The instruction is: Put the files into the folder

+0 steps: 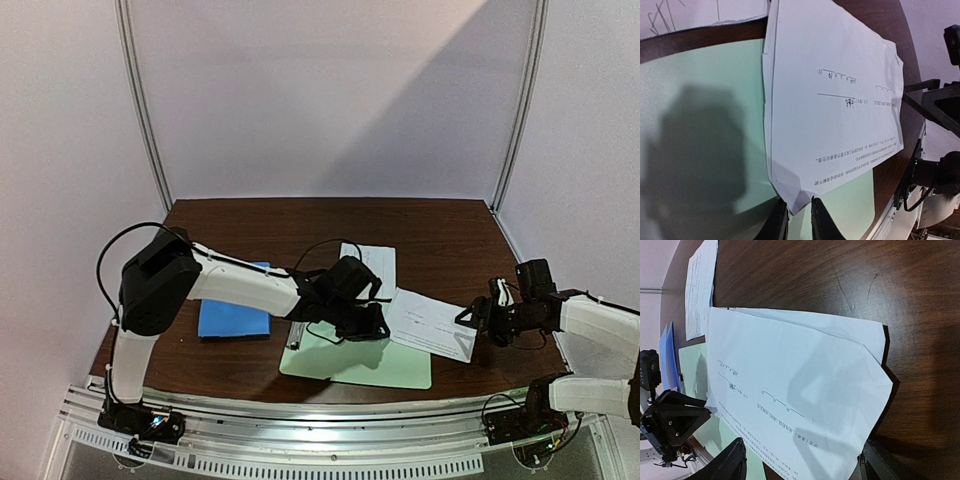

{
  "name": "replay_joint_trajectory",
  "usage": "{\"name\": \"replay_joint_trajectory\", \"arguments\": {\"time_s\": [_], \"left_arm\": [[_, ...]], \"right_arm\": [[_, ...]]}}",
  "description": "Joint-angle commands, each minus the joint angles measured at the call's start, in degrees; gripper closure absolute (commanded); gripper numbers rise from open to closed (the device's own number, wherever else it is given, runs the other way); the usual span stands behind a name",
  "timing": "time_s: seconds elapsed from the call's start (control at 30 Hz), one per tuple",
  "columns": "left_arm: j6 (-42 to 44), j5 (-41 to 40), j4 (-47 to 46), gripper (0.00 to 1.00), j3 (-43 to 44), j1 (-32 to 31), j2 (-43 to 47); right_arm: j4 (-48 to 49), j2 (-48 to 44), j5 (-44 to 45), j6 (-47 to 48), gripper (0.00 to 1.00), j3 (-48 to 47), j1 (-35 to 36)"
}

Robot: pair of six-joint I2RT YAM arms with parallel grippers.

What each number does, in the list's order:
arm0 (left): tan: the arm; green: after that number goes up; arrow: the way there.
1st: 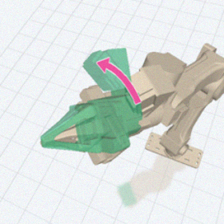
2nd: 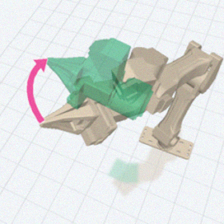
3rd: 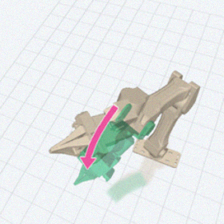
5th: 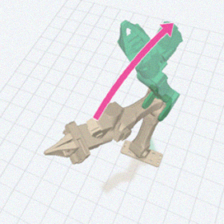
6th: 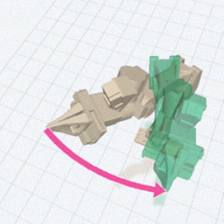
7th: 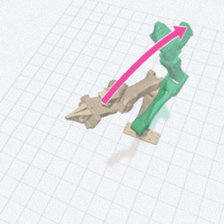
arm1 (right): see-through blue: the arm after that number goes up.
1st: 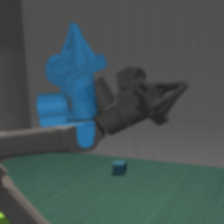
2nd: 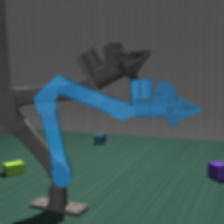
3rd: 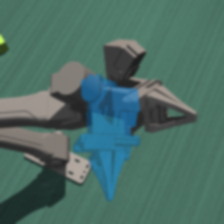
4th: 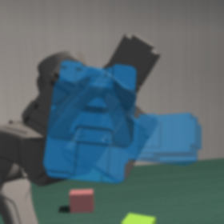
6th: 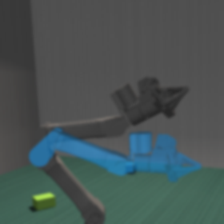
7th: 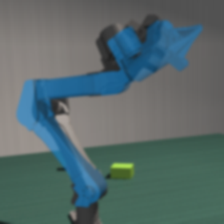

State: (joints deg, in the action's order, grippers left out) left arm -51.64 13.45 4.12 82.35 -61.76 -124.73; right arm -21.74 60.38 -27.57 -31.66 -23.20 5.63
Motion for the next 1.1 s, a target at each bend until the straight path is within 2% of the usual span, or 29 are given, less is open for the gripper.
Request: {"name": "replay_joint_trajectory", "arguments": {"time_s": [0.0, 0.13, 0.23, 0.33, 0.4, 0.5, 0.67, 0.83, 1.07], "left_arm": [[-2.62, -1.29, -1.40, 0.84, -2.02, 0.56, -2.10], [-3.87, -1.55, -2.83, 0.91, -2.54, 0.98, -2.39], [-4.17, -1.54, -3.15, 0.93, -2.24, 1.20, -3.00], [-4.30, -2.05, -3.09, 1.00, -2.19, 1.29, -3.15], [-4.26, -1.94, -4.97, 1.00, -2.75, 1.37, -2.89], [-4.84, -0.55, -10.83, 1.00, -5.07, 1.55, -0.80], [-5.10, -2.05, -12.55, 1.00, -6.89, 2.33, 4.53], [-8.74, -0.05, -17.73, 1.00, -9.56, 4.19, 7.93], [-12.33, 1.88, -21.85, 1.00, -8.84, 5.57, 9.90]], "right_arm": [[-3.37, 1.87, 1.00, 0.17, 0.25, 2.70, 0.69], [-3.22, 2.32, 0.68, 0.74, 0.29, 2.94, 0.75], [-3.08, 2.70, 0.68, 0.89, 0.29, 3.24, 0.70], [-3.00, 2.97, 0.76, 1.08, 0.29, 3.49, 0.72], [-2.95, 3.14, 0.84, 1.20, 0.29, 3.51, 0.71], [-3.90, 3.10, 1.45, 1.71, 0.21, 3.16, 0.79], [-8.47, 1.07, 3.15, 1.71, 0.02, 0.87, 0.71], [-11.81, -1.14, 2.58, -0.22, 0.01, -1.25, 0.74], [-11.62, -3.22, -6.53, -4.07, 0.01, 0.93, 0.76]]}}
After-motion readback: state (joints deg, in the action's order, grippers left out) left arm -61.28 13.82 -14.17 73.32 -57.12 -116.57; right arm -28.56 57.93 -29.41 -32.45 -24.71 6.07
